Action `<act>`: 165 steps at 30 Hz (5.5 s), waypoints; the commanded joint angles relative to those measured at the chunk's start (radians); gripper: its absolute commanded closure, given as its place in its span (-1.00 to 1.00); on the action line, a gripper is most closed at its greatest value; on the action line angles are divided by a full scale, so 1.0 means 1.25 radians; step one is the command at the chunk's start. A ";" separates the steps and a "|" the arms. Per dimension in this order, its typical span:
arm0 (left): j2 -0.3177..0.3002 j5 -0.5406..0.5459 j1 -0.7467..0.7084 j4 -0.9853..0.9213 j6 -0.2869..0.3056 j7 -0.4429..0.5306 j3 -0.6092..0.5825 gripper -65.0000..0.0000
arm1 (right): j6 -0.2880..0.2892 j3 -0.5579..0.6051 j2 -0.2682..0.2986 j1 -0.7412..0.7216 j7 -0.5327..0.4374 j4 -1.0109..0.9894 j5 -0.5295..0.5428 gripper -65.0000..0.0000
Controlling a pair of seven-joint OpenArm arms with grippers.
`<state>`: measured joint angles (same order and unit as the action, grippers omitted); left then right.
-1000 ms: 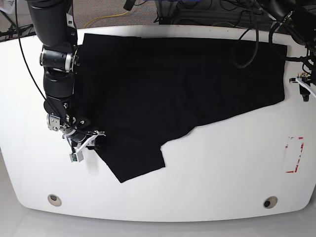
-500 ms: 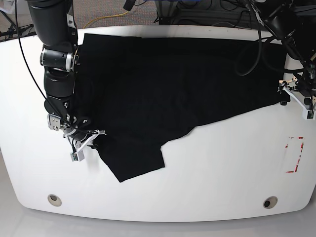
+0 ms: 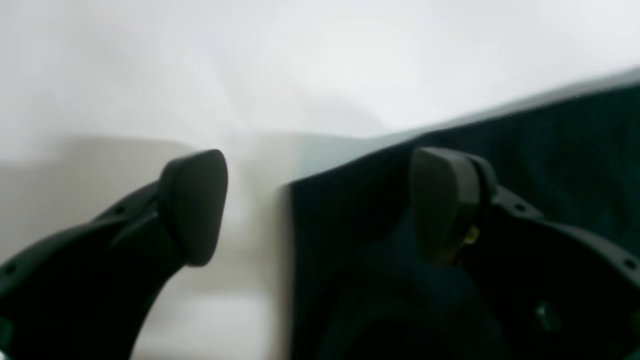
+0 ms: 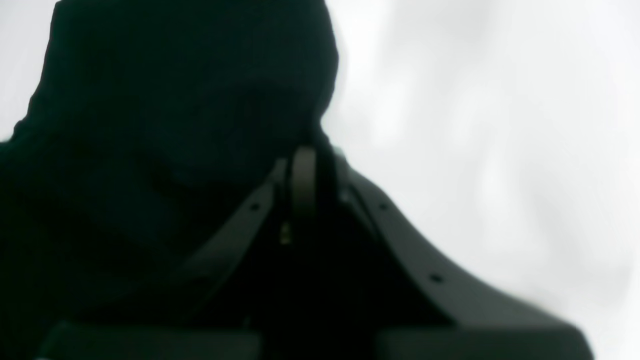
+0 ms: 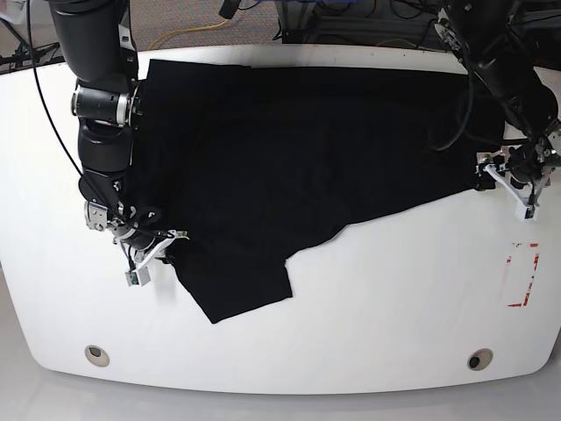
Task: Fold the T-shirt properly
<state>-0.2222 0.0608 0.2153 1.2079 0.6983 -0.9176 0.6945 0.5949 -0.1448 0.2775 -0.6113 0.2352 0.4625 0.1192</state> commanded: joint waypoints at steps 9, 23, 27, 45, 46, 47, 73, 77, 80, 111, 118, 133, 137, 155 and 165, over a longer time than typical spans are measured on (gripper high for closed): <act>-0.011 0.015 -0.008 0.003 0.000 0.004 -0.093 0.56 | 0.002 -0.001 0.008 -0.020 0.003 0.007 0.000 0.93; -0.003 0.018 -0.075 0.284 0.000 0.006 -0.101 0.96 | 0.002 -0.001 0.008 -0.010 0.003 0.010 0.000 0.93; -0.005 0.018 -0.109 0.377 0.000 0.006 -0.151 0.96 | 0.002 -0.001 0.008 -0.009 0.003 0.010 0.000 0.93; -0.018 0.019 -0.313 0.581 0.000 0.006 -0.268 0.06 | 0.002 -0.001 0.008 0.002 0.003 0.010 0.000 0.94; -0.016 0.019 -0.312 0.583 0.000 0.006 -0.252 0.06 | 0.002 -0.001 0.008 0.004 0.003 0.010 0.000 0.94; -0.008 0.019 -0.308 0.583 0.000 0.006 -0.222 0.05 | 0.002 -0.001 0.008 0.005 0.003 0.010 0.000 0.94; -0.092 0.019 0.058 0.016 0.000 0.009 0.082 -0.37 | 0.002 -0.003 -0.008 0.008 0.003 0.011 0.000 0.94; -0.103 0.019 0.084 -0.059 0.000 0.011 0.081 -0.37 | 0.002 -0.003 -0.008 0.008 0.003 0.011 0.000 0.94; -0.100 0.019 0.105 -0.102 0.000 0.011 0.081 -0.37 | 0.002 -0.003 -0.008 0.008 0.003 0.011 0.000 0.94; -0.044 0.016 0.103 0.017 0.000 0.042 0.080 0.94 | 0.003 -0.004 -0.008 0.080 0.229 0.447 0.001 1.00; -0.032 0.019 0.066 0.083 0.000 0.042 0.051 0.94 | 0.003 -0.004 -0.008 0.081 0.289 0.543 0.001 1.00; -0.033 0.021 0.032 0.160 0.000 0.044 0.050 0.94 | 0.003 -0.011 -0.008 0.258 0.520 0.929 0.002 1.00; -0.034 0.021 0.024 0.182 0.000 0.044 0.050 0.94 | 0.003 -0.073 -0.031 0.320 0.585 1.029 0.007 1.00; -0.036 0.022 -0.094 0.270 0.000 0.044 0.049 0.93 | 0.053 -0.178 -0.042 0.603 0.655 1.194 0.157 1.00; -0.057 0.022 -0.127 0.276 0.000 0.042 0.050 0.49 | 0.053 -0.178 -0.042 0.679 0.655 1.193 0.154 1.00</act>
<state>-0.2699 0.0834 0.0444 1.5318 0.7029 -0.8825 0.7528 0.6621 -0.3603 0.2104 0.2386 1.0676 1.9347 0.3153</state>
